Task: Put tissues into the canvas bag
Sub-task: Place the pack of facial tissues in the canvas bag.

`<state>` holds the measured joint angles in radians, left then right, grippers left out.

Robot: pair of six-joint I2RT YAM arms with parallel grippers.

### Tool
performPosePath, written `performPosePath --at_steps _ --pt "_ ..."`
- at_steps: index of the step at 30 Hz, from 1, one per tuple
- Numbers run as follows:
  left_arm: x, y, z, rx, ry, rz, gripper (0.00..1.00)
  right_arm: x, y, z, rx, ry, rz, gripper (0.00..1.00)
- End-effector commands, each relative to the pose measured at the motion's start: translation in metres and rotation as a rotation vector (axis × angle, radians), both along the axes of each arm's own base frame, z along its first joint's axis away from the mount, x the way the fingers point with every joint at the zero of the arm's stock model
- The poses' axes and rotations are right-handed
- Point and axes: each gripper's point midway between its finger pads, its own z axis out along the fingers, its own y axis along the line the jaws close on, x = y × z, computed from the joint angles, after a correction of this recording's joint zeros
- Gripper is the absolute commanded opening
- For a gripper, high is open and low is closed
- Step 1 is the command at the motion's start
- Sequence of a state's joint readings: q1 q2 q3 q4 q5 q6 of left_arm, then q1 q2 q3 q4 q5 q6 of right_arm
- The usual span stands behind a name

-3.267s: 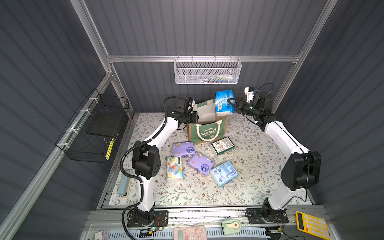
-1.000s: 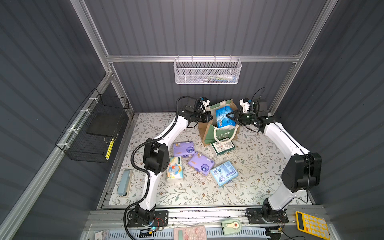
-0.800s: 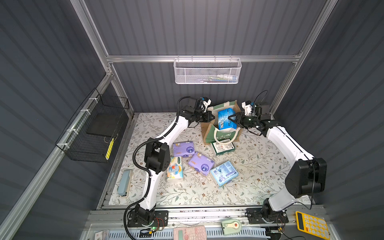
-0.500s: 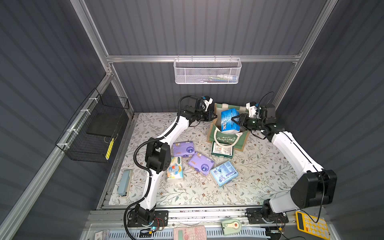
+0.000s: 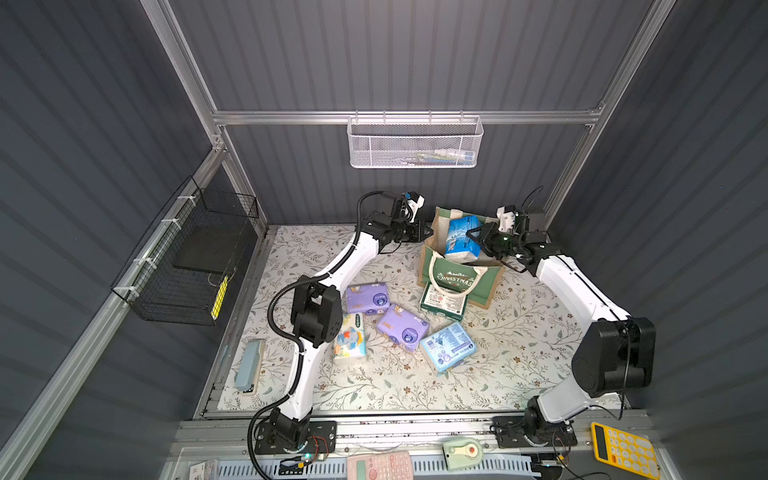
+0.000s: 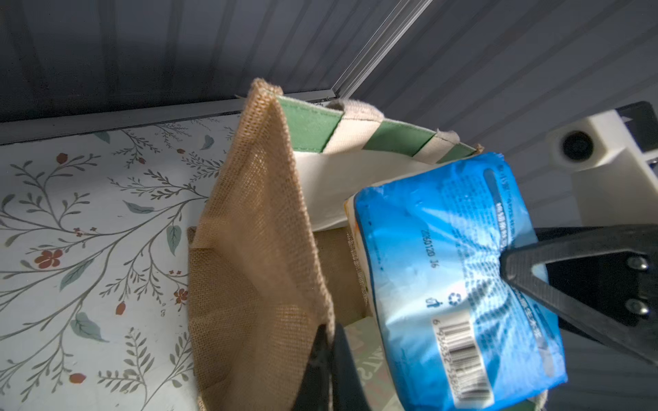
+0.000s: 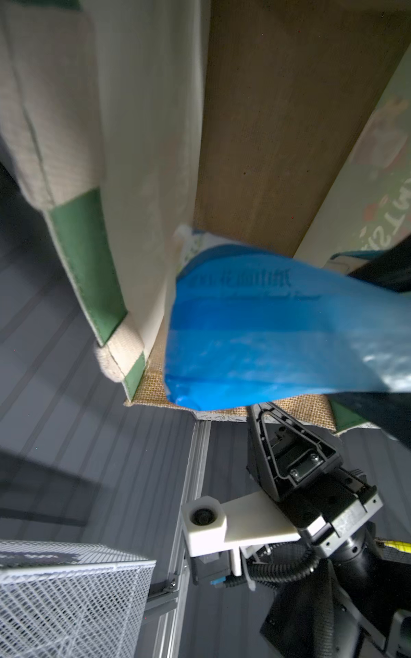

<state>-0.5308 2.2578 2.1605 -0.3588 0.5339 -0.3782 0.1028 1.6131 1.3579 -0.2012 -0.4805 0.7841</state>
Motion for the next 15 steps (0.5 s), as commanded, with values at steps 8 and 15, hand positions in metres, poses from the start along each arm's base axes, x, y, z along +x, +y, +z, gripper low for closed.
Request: performPosePath --at_steps 8,15 --pt "-0.014 -0.011 0.012 0.001 -0.022 -0.021 0.0 0.024 0.014 0.012 0.063 -0.048 0.021 0.34" --pt "-0.013 -0.012 0.016 -0.008 -0.028 -0.013 0.0 0.03 0.02 -0.01 0.055 -0.012 0.04 0.34"
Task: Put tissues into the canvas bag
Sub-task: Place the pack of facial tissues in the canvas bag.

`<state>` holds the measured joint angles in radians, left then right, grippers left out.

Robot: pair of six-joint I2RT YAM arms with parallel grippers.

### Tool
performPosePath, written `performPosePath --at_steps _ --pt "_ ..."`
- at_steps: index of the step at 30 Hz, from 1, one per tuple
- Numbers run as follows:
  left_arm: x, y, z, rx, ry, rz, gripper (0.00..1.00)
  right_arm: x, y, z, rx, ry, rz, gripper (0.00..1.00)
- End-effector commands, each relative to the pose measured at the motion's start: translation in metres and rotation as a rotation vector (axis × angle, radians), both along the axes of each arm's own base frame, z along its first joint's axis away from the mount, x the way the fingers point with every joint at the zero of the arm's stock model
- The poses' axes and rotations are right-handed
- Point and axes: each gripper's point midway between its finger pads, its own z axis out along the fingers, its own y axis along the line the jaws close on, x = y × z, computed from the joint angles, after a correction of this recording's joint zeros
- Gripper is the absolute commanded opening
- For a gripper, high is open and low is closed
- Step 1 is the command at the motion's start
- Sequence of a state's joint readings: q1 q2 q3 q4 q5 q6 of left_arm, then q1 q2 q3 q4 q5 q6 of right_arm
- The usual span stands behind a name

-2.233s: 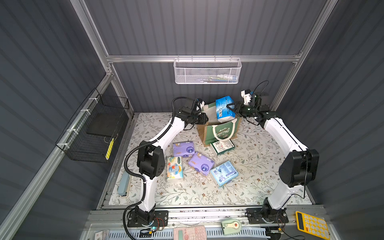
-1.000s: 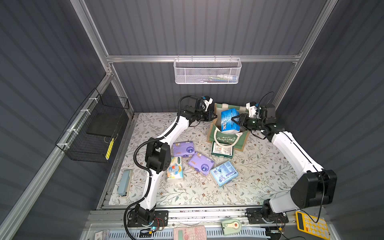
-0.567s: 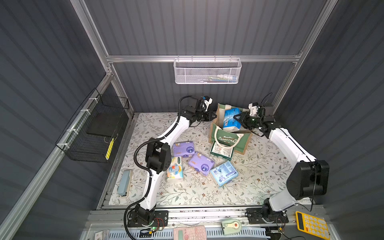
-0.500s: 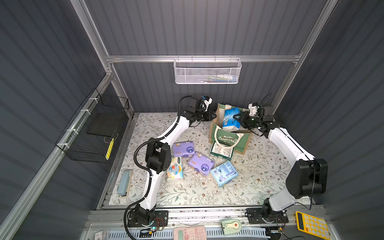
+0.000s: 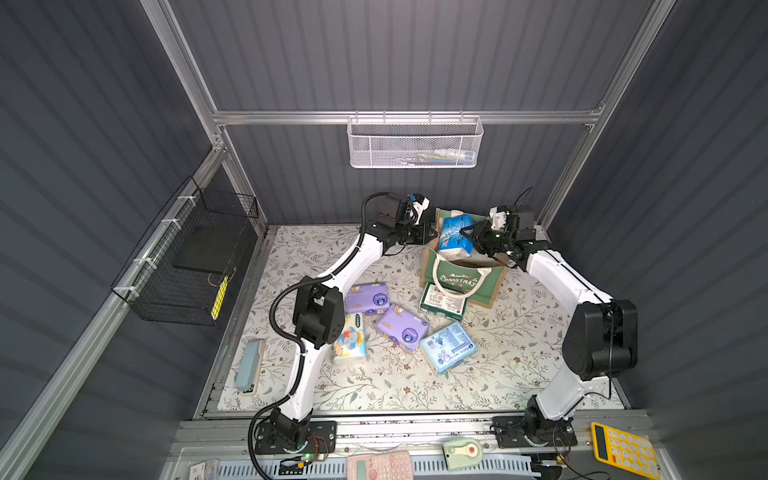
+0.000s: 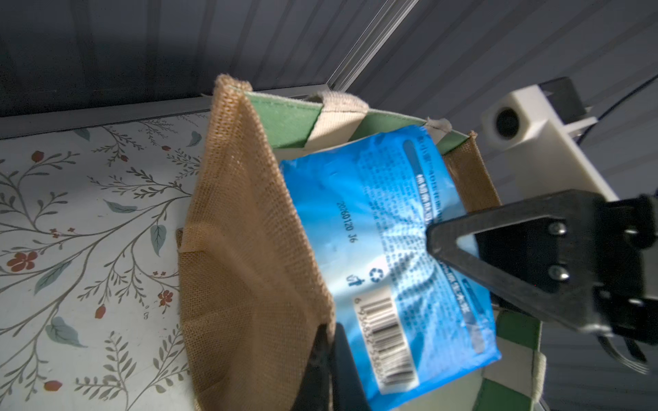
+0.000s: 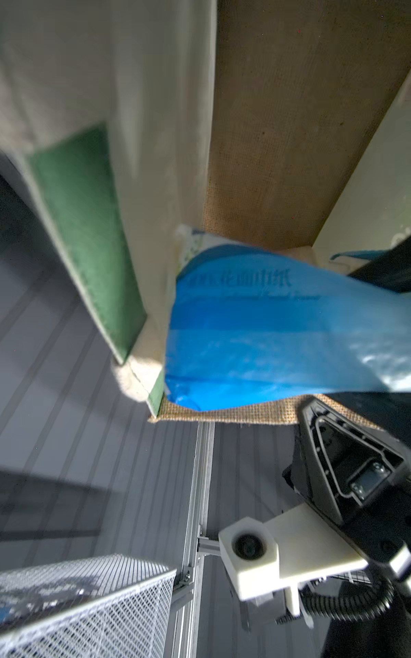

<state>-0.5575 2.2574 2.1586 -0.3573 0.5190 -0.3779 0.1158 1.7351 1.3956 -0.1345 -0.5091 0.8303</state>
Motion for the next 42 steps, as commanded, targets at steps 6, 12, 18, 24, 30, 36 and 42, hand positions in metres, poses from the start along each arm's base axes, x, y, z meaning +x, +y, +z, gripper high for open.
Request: performPosePath --at_steps 6,12,18,24,30,36,42 --pt "-0.003 0.0 0.017 -0.015 -0.029 0.01 0.0 0.007 0.012 -0.007 0.0 -0.016 0.043 0.34" --pt "-0.001 0.002 0.021 -0.02 -0.04 0.023 0.0 0.006 0.018 -0.042 -0.009 0.054 0.071 0.34" --pt "-0.003 0.004 0.029 -0.033 -0.059 0.03 0.0 0.007 0.02 -0.073 -0.03 0.101 0.092 0.34" --pt "-0.004 0.004 0.032 -0.048 -0.059 0.033 0.0 0.003 0.021 -0.103 -0.044 0.164 0.106 0.34" --pt "-0.007 0.005 0.033 -0.049 -0.061 0.029 0.0 0.002 0.024 -0.121 -0.054 0.199 0.138 0.36" --pt "-0.008 0.001 0.027 -0.076 -0.036 0.016 0.0 0.005 0.028 -0.124 -0.074 0.205 0.18 0.39" --pt "-0.009 0.0 0.021 -0.082 -0.015 0.017 0.0 0.004 0.031 -0.132 -0.075 0.234 0.209 0.43"
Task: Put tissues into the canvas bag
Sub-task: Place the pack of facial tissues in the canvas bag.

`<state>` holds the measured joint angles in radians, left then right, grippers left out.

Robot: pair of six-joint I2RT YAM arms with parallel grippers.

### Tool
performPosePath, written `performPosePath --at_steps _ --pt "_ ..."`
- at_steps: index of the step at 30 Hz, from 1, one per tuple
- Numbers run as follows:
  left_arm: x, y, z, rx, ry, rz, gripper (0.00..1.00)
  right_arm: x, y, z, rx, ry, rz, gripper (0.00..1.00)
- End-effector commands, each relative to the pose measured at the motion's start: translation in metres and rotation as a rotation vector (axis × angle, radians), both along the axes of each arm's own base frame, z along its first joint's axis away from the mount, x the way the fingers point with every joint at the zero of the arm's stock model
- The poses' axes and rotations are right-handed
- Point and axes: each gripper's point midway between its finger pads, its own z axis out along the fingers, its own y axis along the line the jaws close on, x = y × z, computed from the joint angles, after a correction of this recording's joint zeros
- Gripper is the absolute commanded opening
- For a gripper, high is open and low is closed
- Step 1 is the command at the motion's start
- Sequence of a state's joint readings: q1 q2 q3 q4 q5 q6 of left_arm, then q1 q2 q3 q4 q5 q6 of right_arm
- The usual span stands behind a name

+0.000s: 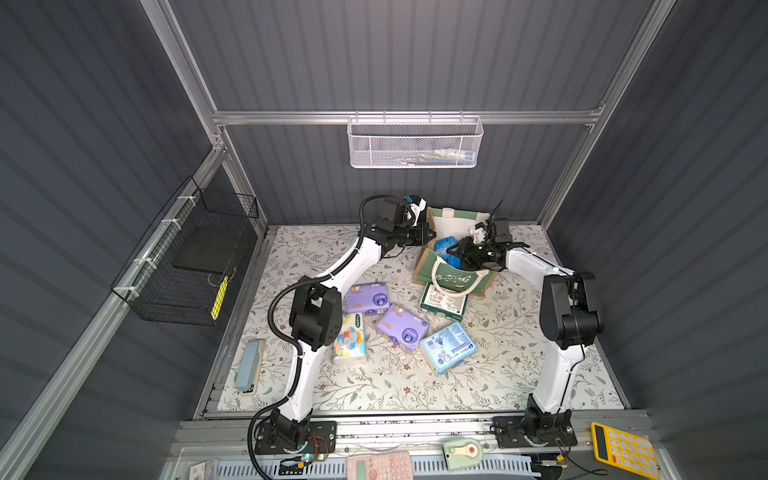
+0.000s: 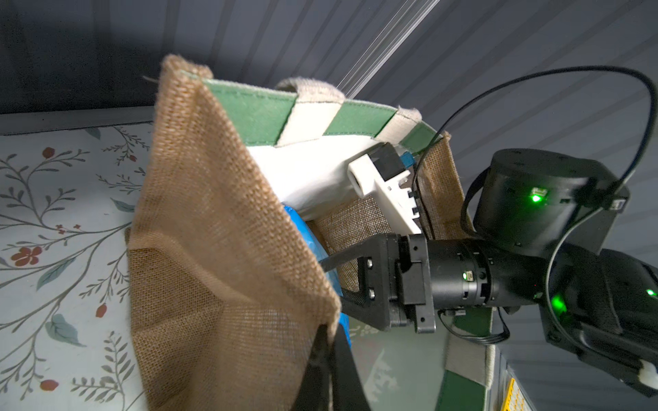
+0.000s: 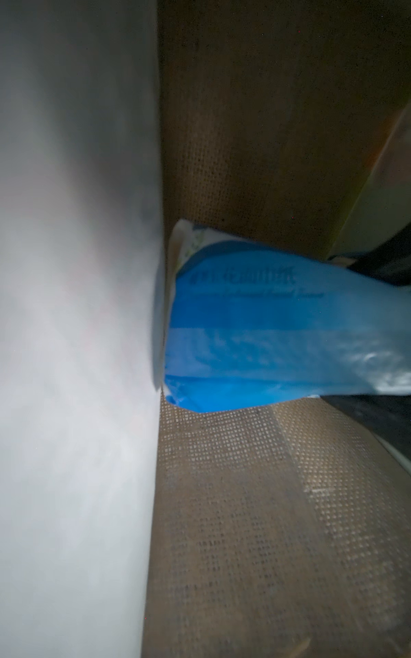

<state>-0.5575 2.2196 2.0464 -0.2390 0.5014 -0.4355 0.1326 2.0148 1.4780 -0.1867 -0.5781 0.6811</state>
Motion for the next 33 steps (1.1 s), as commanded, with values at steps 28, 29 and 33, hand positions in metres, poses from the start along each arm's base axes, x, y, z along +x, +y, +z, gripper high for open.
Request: performPosePath --at_steps 28,29,33 --pt "0.004 0.054 0.048 0.072 -0.142 0.241 0.56 -0.009 -0.028 0.118 -0.093 -0.312 -0.073 0.99" --pt "0.004 0.057 0.05 0.071 -0.154 0.252 0.64 -0.011 -0.029 0.128 -0.099 -0.339 -0.068 0.99" --pt "-0.001 0.065 0.064 0.057 -0.208 0.285 0.84 -0.022 -0.032 0.16 -0.134 -0.442 -0.049 0.99"
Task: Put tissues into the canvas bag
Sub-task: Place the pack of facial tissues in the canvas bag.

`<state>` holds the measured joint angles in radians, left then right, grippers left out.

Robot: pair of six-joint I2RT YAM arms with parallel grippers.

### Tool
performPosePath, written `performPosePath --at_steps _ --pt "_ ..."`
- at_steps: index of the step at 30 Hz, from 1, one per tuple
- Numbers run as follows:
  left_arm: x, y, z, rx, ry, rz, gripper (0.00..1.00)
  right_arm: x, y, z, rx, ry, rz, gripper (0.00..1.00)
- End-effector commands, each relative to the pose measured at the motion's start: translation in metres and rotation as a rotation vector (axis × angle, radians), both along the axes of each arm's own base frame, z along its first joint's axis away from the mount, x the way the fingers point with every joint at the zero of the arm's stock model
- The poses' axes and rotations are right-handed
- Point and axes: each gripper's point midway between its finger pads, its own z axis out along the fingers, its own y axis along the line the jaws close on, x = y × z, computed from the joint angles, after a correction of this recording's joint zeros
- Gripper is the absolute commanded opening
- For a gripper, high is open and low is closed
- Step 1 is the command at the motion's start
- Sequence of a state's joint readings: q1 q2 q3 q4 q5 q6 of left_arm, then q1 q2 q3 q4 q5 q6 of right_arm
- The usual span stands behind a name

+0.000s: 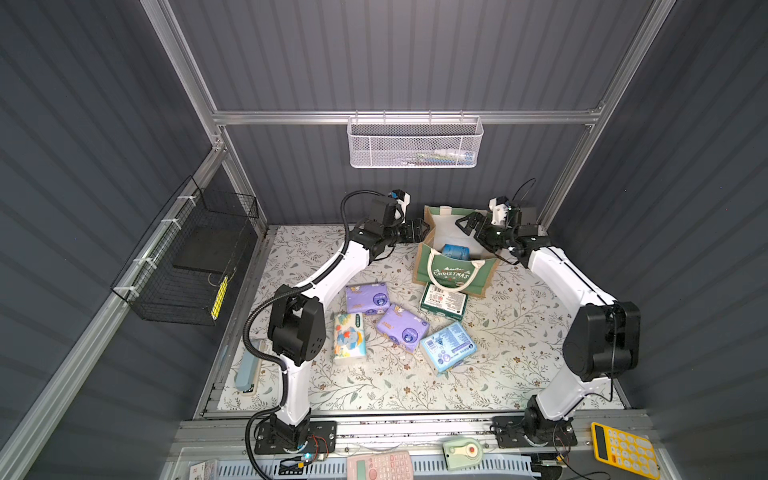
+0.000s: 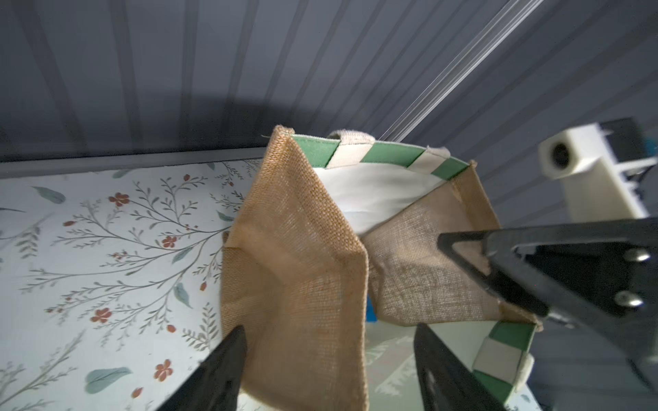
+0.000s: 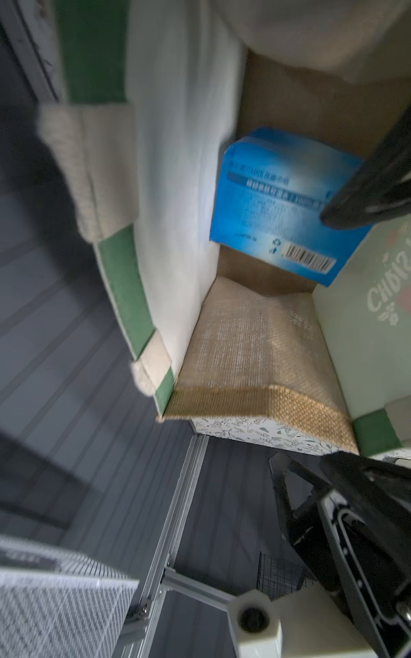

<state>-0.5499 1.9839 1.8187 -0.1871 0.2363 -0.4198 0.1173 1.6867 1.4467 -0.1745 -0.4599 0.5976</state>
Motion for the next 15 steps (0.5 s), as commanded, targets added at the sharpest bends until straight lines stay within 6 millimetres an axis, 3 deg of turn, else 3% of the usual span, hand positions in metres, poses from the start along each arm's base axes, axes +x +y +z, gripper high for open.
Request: performPosePath --at_steps 1,5,10,15 --pt "0.0 0.013 0.029 -0.008 -0.095 0.055 0.88 -0.008 -0.006 0.022 -0.067 -0.102 0.009 0.99" --pt "-0.006 0.025 0.04 0.022 -0.144 0.099 0.99 -0.025 -0.01 0.047 -0.111 -0.188 0.016 0.99" --pt "-0.016 0.038 0.051 0.042 -0.198 0.152 1.0 -0.049 -0.014 0.065 -0.136 -0.259 0.02 0.99" --pt "-0.034 0.04 0.052 0.075 -0.215 0.155 1.0 -0.076 -0.02 0.068 -0.152 -0.302 0.002 0.99"
